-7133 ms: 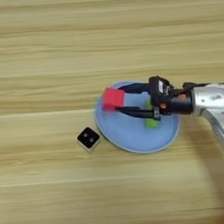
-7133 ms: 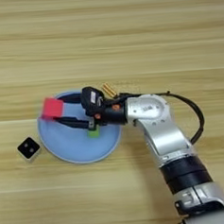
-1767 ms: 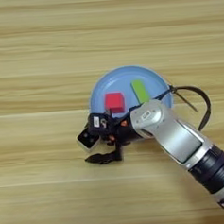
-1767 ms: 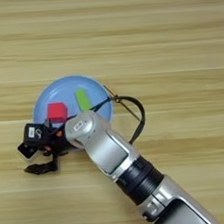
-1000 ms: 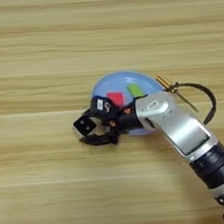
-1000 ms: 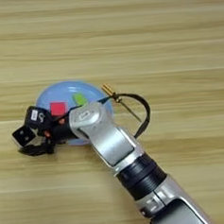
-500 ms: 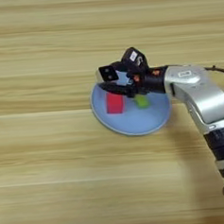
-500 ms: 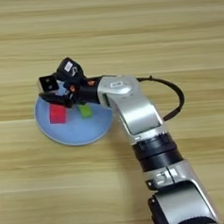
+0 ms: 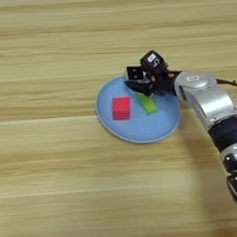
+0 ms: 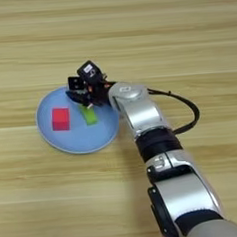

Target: Move the objects on the table

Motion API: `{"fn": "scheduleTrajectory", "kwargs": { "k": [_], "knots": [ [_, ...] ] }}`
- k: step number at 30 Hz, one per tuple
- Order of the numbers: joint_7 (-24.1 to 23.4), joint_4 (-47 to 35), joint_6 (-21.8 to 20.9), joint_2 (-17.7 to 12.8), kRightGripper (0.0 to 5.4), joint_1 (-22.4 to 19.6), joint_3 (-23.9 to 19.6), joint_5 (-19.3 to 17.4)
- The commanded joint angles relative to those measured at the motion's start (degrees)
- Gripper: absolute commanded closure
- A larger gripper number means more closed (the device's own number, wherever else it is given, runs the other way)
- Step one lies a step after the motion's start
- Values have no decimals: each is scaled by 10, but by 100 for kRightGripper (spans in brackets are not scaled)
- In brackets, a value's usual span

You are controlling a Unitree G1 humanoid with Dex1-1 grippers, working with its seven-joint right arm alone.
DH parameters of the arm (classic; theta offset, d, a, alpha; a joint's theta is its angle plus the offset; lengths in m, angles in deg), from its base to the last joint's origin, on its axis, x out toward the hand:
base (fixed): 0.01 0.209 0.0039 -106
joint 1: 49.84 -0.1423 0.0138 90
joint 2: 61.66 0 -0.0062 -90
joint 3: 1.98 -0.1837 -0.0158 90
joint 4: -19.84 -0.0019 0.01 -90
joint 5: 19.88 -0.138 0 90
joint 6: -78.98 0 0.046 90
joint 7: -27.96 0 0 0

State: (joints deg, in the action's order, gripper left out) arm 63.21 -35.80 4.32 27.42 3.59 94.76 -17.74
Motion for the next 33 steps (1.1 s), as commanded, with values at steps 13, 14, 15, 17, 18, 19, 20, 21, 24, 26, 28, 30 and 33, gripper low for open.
{"fn": "scheduleTrajectory", "kwargs": {
  "k": [13,14,15,17,18,19,20,21,24,26,28,30,33],
  "knots": [
    [9,30,-74,22,223,-76,21,19],
    [10,28,-74,23,223,-75,22,20],
    [12,26,-74,23,223,-75,22,20],
    [14,23,-74,24,223,-72,23,21],
    [17,19,-74,24,223,-70,24,21],
    [19,16,-74,25,223,-68,25,22],
    [22,14,-74,24,223,-67,26,23],
    [24,12,-73,24,223,-66,27,23],
    [28,11,-71,23,223,-64,29,26],
    [30,12,-69,22,223,-62,30,29],
    [33,13,-67,22,223,-61,31,31],
    [36,15,-62,21,223,-59,35,33],
    [39,17,-58,20,223,-58,37,35]
  ]
}}
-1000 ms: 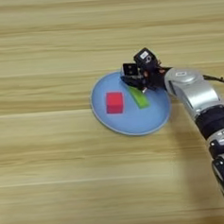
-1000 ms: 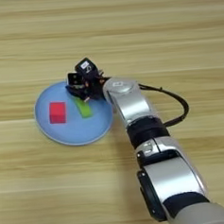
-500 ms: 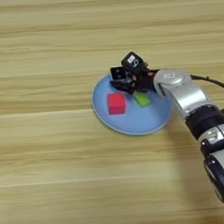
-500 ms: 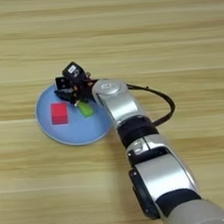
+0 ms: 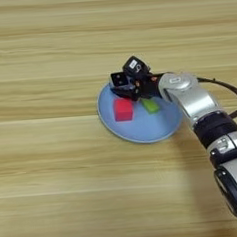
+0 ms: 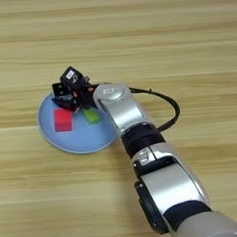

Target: Move the objects on the table

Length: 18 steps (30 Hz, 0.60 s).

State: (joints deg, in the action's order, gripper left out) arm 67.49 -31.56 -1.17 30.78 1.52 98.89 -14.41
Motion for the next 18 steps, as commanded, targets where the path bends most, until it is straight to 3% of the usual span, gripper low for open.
{"fn": "scheduleTrajectory", "kwargs": {
  "k": [1,6,8,18],
  "knots": [
    [-2,-26,0,-14,223,-36,-3,2],
    [5,-29,5,-15,223,-32,1,4],
    [6,-30,10,-15,181,-32,1,3],
    [11,-58,21,-16,83,-25,-7,-5]
  ]
}}
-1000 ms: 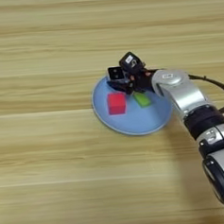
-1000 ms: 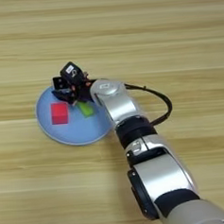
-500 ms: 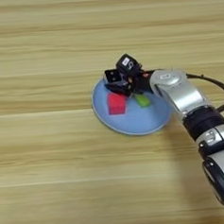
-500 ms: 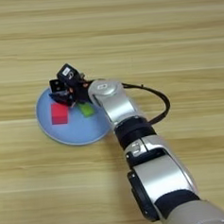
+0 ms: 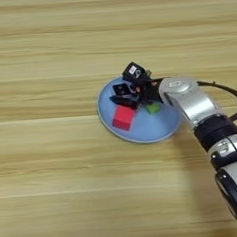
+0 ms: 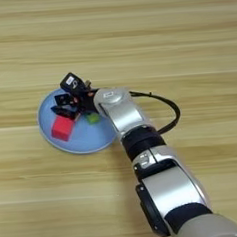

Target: Move the objects on the table

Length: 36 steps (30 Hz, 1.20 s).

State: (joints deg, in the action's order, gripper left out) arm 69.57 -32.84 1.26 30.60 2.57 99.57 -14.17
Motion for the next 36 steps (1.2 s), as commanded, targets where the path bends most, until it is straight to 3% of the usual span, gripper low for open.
{"fn": "scheduleTrajectory", "kwargs": {
  "k": [1,10,27,30,36],
  "knots": [
    [-10,-49,-2,-14,78,-35,-15,-8],
    [-9,-110,14,-16,5,-27,-36,-25],
    [30,-255,38,-33,5,38,-110,-138],
    [44,-265,29,-36,5,52,-128,-165],
    [71,-268,0,-61,5,80,-144,-185]
  ]
}}
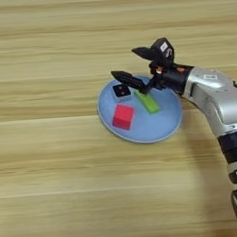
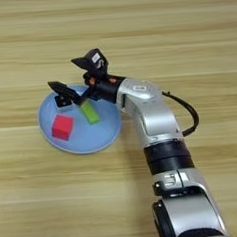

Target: Move the objects on the table

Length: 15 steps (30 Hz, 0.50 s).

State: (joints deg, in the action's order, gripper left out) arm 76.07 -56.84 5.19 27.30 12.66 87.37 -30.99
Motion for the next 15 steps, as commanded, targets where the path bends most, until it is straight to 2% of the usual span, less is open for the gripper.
{"fn": "scheduleTrajectory", "kwargs": {
  "k": [1,15],
  "knots": [
    [12,-28,-42,-32,5,-17,-24,-21],
    [96,-33,-104,-89,5,42,-43,-45]
  ]
}}
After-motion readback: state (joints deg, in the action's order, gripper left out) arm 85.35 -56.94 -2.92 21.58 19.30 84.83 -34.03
